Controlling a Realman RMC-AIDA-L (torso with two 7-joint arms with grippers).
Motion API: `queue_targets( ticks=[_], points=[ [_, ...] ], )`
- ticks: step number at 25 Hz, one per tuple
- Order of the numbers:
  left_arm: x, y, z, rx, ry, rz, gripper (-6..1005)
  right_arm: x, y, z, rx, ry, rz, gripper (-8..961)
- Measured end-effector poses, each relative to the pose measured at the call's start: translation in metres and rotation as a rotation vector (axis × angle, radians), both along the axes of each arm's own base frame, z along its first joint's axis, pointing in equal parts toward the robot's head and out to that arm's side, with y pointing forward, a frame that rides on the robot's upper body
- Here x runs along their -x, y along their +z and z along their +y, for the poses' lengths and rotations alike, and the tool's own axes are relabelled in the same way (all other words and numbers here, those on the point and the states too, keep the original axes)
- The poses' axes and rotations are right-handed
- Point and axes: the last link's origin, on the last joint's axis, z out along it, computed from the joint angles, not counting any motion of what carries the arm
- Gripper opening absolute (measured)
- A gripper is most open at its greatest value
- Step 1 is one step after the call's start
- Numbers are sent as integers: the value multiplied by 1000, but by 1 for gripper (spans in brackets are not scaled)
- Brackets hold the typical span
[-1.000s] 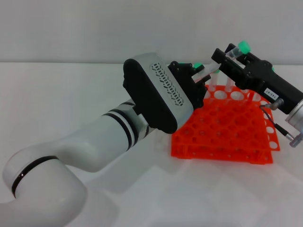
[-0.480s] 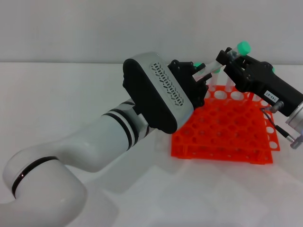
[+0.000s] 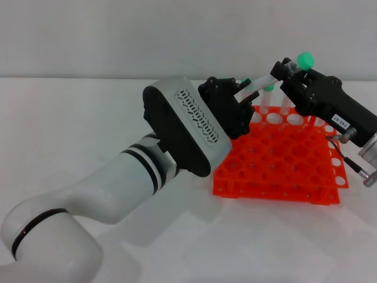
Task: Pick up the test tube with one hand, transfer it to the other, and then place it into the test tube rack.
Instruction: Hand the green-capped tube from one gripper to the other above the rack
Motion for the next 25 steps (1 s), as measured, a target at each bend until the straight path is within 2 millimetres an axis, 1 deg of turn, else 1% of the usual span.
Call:
queue_targets(
  ticks=[7,14,20,25],
  points=[
    [6,1,-4,-6,8,-11,178,-1,3,2,-18,-14,12,190],
    [11,4,-10,-26,12,-50,207,-10,13,4,-85,-61,36,190],
    [14,9,-17,-54,0,-101,438,-17,19,3,-123,-90,55,191],
    [21,23,-23,-122,4,-210,633,-22,28,3,-155,-108,81,191]
  ],
)
